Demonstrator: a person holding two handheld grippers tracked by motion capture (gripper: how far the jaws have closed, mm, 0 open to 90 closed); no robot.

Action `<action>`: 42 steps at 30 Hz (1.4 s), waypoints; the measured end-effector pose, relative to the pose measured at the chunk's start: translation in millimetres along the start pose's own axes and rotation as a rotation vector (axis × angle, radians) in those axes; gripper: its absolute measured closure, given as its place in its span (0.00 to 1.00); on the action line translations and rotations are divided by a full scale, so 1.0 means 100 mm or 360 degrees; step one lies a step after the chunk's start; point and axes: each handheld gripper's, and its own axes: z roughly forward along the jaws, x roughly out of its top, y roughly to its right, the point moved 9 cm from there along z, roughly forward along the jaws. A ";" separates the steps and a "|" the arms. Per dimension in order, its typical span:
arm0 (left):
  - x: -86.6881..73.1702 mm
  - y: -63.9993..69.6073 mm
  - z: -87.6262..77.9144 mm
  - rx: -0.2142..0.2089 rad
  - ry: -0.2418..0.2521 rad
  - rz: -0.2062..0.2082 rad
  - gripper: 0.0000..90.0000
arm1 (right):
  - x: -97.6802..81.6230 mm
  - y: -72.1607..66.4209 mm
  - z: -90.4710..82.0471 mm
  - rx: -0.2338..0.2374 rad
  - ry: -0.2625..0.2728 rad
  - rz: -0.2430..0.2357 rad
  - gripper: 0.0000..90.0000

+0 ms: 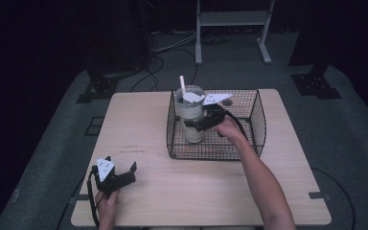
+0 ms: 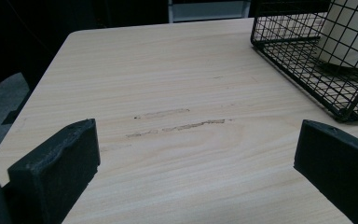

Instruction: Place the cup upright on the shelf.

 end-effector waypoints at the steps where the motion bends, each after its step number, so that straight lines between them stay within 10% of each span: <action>1: 0.00 0.00 0.00 0.0000 0.0001 0.0001 0.00 | -0.01 0.00 0.00 0.0008 -0.0008 0.0009 0.10; 42: -0.01 0.01 0.00 0.0006 -0.0009 0.0022 0.00 | -0.23 0.02 -0.23 0.0026 -0.0096 -0.0057 0.09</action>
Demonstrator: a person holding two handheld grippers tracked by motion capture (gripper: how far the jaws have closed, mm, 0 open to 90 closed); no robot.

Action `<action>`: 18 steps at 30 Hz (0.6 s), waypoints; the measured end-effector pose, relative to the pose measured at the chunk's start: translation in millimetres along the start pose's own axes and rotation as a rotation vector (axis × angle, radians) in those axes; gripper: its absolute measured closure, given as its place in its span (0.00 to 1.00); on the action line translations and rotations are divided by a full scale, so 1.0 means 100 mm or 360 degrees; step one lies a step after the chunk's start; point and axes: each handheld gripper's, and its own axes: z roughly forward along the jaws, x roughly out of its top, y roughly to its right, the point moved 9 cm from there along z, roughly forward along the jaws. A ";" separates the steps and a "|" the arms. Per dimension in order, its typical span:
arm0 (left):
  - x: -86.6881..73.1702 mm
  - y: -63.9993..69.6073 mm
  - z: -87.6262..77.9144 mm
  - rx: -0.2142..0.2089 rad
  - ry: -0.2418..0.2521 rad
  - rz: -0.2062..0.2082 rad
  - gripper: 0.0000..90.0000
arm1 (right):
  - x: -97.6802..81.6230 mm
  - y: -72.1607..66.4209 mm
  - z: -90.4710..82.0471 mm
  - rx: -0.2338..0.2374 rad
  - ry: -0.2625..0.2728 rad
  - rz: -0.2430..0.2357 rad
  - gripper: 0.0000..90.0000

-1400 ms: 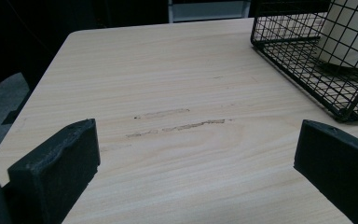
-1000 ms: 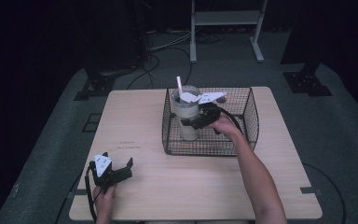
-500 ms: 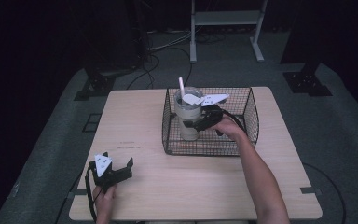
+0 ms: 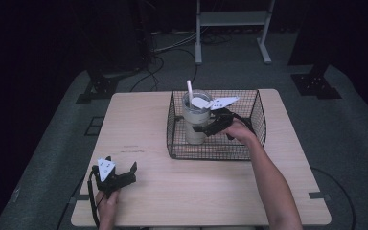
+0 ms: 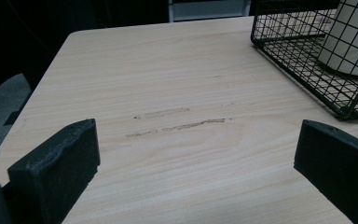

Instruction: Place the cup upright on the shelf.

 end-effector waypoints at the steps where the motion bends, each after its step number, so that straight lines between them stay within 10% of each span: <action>1: 0.00 0.00 0.00 0.0000 0.0000 0.0000 0.00 | -0.01 0.00 -0.01 -0.0002 -0.0007 -0.0001 0.09; 18: 0.00 0.00 0.00 0.0005 -0.0008 0.0002 0.00 | 0.00 0.04 -0.24 -0.0055 -0.0004 -0.0013 0.09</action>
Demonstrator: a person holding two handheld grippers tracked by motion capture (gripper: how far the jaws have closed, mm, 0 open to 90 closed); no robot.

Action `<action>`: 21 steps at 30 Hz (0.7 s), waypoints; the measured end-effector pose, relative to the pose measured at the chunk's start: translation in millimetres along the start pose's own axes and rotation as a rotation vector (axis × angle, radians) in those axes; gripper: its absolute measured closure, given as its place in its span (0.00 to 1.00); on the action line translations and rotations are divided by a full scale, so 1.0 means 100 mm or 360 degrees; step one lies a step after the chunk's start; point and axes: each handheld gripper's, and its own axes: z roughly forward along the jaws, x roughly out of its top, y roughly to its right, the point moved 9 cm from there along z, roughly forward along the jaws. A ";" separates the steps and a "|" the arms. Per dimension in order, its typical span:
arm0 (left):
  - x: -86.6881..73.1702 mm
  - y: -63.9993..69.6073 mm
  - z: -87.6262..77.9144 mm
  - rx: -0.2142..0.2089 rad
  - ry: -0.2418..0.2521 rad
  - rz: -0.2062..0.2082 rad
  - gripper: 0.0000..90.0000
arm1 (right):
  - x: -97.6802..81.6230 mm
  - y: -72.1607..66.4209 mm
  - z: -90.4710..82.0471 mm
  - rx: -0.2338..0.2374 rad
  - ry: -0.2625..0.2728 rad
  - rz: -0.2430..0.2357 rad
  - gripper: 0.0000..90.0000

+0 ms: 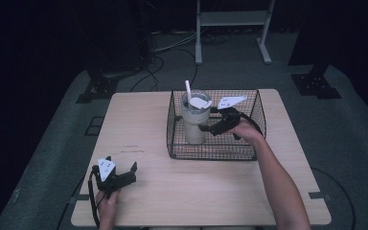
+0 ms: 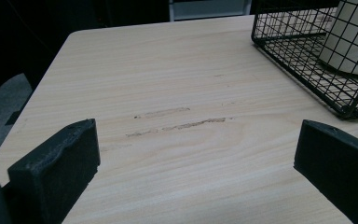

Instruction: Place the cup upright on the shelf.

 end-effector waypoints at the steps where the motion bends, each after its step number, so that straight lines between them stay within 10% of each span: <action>1: 0.00 0.00 0.00 0.0000 0.0000 0.0000 0.00 | 0.00 0.00 -0.01 -0.0002 -0.0002 0.0001 0.09; 21: 0.00 0.00 0.00 0.0009 -0.0005 0.0002 0.00 | 0.03 0.03 -0.17 -0.0065 -0.0036 0.0075 0.09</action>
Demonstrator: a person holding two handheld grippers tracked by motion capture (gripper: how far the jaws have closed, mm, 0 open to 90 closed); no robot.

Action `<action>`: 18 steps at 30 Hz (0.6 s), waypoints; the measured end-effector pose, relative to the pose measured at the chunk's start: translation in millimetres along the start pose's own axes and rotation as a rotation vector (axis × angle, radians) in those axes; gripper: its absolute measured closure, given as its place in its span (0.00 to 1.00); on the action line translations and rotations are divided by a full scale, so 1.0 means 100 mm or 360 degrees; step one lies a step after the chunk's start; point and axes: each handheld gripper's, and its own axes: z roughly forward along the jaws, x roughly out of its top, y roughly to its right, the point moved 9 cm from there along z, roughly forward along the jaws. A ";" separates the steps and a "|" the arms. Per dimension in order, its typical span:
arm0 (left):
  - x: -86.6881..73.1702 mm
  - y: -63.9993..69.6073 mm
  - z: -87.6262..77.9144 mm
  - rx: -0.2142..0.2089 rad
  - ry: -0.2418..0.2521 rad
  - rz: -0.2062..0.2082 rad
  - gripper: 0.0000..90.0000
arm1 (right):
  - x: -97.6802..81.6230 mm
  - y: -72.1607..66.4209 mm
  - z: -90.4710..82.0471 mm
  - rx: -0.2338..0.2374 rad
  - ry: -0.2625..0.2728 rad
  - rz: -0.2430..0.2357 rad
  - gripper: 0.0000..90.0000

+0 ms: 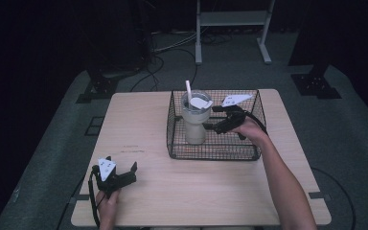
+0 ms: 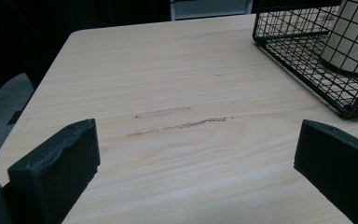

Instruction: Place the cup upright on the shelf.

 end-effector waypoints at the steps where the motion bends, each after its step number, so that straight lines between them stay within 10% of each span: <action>1: 0.00 0.00 0.00 0.0000 -0.0001 0.0000 0.00 | 0.00 0.00 -0.01 -0.0003 -0.0003 -0.0006 0.09; 18: 0.00 0.01 0.00 -0.0004 -0.0001 0.0009 0.00 | 0.16 0.03 -0.26 -0.0099 0.0080 0.0053 0.09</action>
